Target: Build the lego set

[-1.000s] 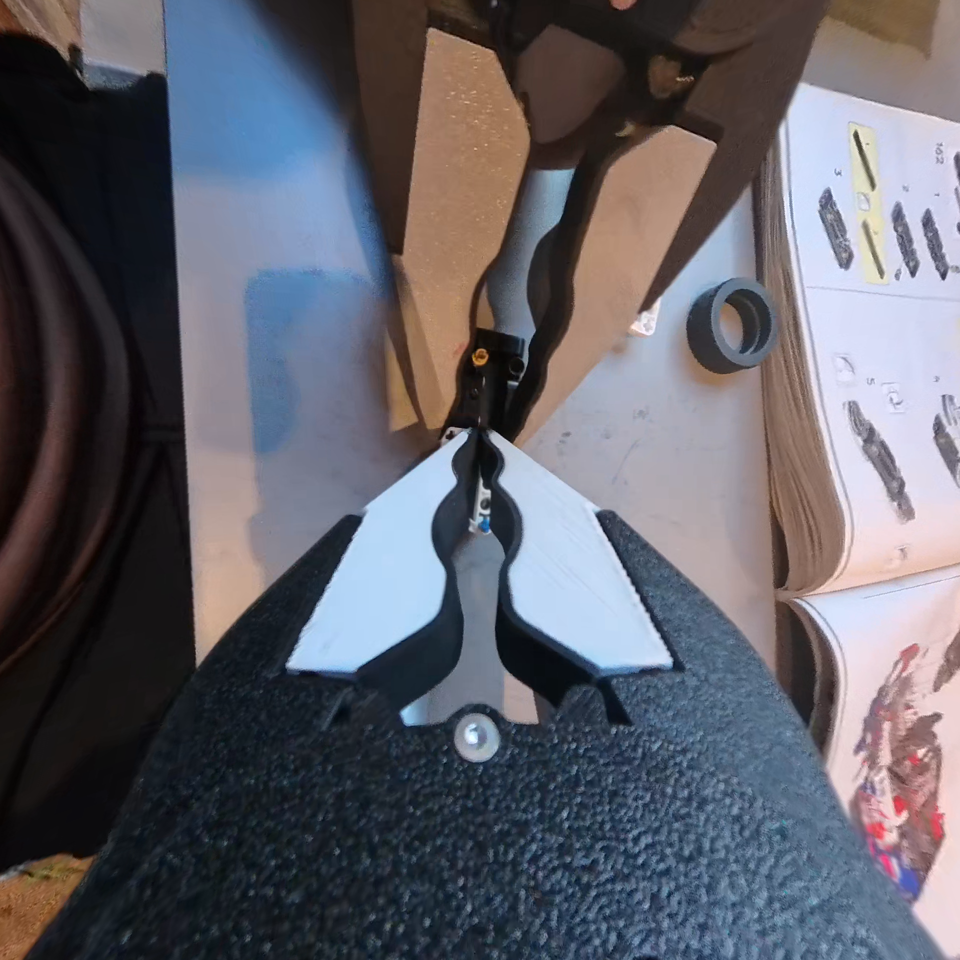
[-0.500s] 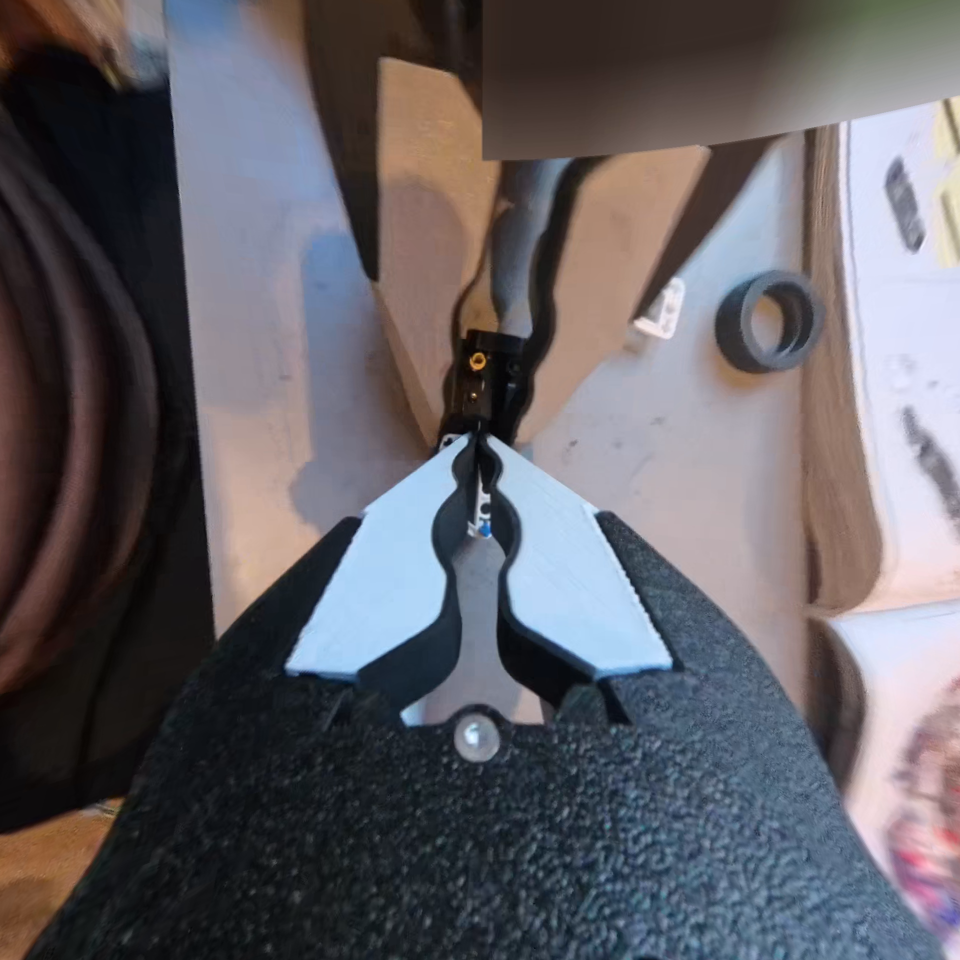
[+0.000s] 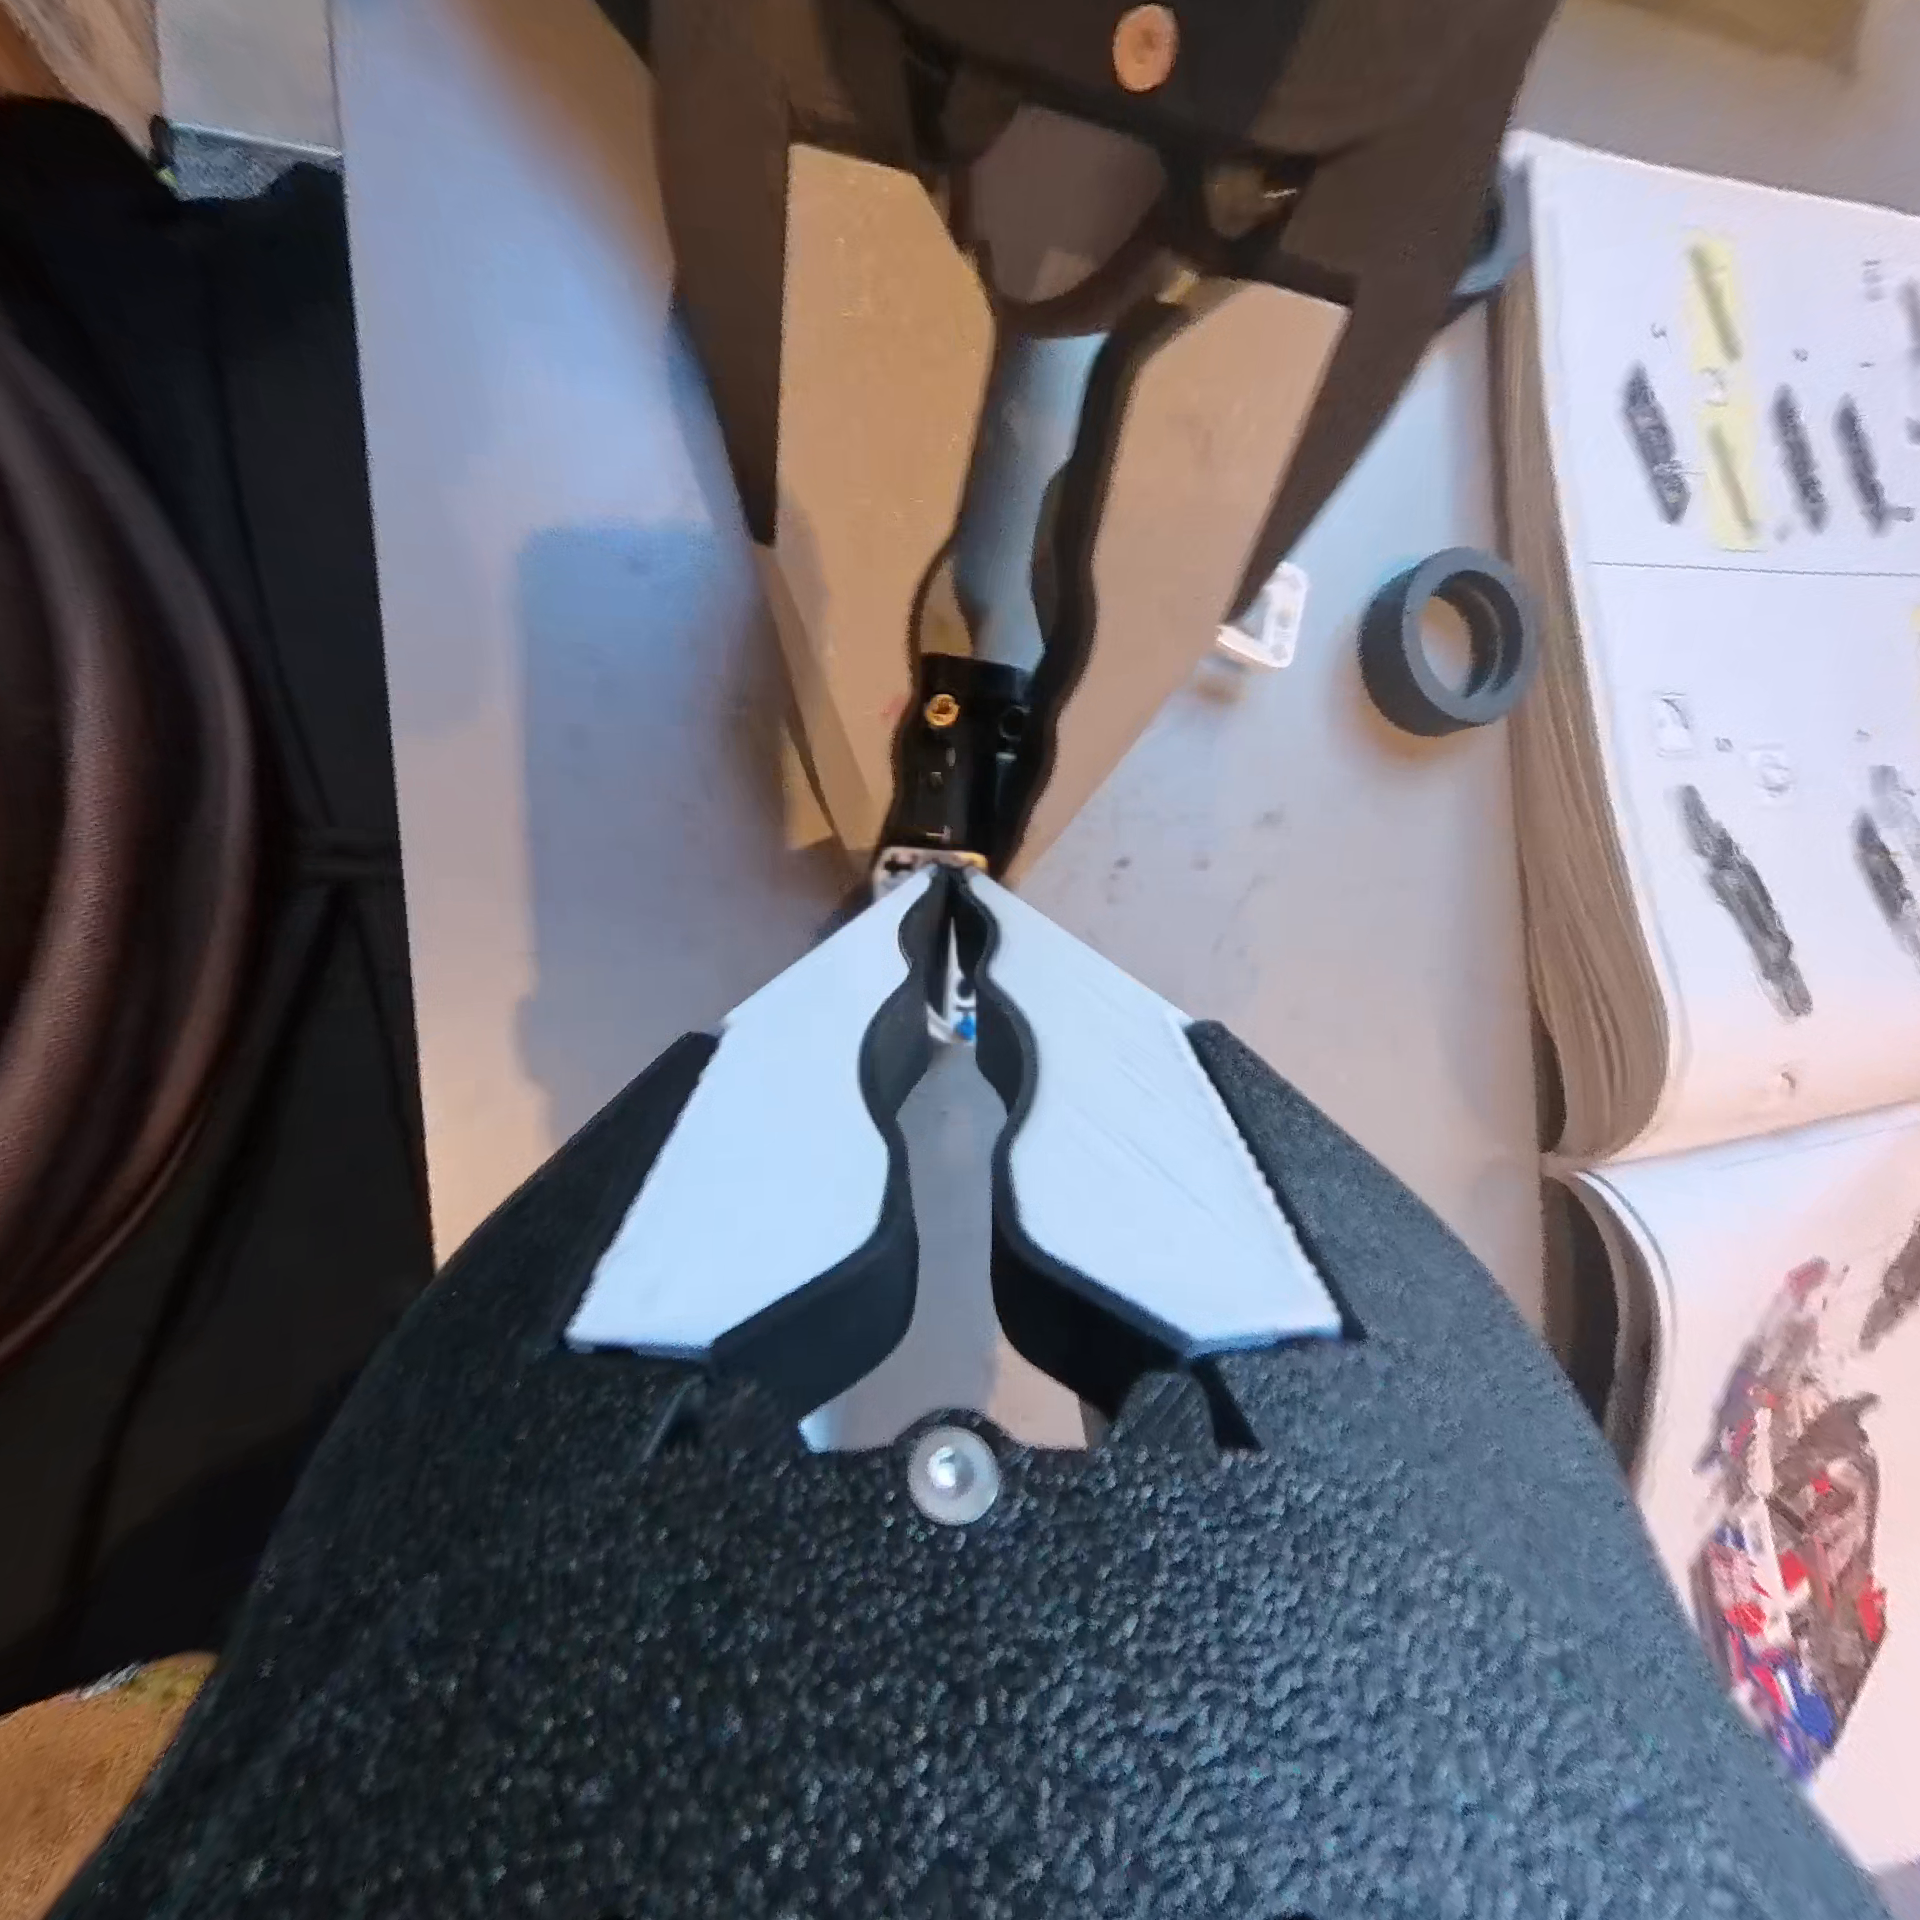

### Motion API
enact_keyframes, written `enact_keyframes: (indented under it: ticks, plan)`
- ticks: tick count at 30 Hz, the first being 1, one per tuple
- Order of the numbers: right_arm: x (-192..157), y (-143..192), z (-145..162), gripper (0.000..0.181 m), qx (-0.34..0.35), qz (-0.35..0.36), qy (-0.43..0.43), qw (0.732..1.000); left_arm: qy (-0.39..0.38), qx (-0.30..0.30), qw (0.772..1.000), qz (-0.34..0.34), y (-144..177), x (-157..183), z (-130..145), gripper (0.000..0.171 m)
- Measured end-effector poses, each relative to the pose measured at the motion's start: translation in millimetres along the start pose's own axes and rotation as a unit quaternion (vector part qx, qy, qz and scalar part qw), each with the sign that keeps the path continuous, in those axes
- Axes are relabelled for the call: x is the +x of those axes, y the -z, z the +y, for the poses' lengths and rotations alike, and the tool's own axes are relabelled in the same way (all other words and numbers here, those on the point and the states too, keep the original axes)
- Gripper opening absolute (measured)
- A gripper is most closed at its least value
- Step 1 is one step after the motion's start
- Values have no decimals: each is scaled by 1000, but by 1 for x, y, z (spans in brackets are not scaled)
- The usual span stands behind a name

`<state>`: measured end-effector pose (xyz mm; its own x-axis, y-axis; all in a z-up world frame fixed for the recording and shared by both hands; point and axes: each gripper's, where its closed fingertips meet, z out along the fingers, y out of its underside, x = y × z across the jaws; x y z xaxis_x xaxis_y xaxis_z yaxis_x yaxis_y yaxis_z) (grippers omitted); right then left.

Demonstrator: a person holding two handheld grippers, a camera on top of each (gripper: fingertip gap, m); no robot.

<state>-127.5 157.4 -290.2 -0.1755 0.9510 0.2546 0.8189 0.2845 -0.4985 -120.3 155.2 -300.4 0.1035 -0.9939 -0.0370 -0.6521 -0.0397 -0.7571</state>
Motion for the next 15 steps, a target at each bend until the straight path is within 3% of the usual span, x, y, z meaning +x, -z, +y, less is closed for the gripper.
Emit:
enact_keyframes:
  ticks: [2,5,8,15]
  plan:
    - [-4,-5,4,0,-14,-19,-5,1000,2,0,1000,1,0,0,0,20]
    - [10,2,3,0,13,6,-53,998,12,1,1000,1,0,0,-1,20]
    - [20,17,7,23,55,9,-137,989,12,1,1000,-3,1,-1,-1,20]
    - [16,31,23,32,96,46,-192,976,12,12,1000,-6,6,0,-2,21]
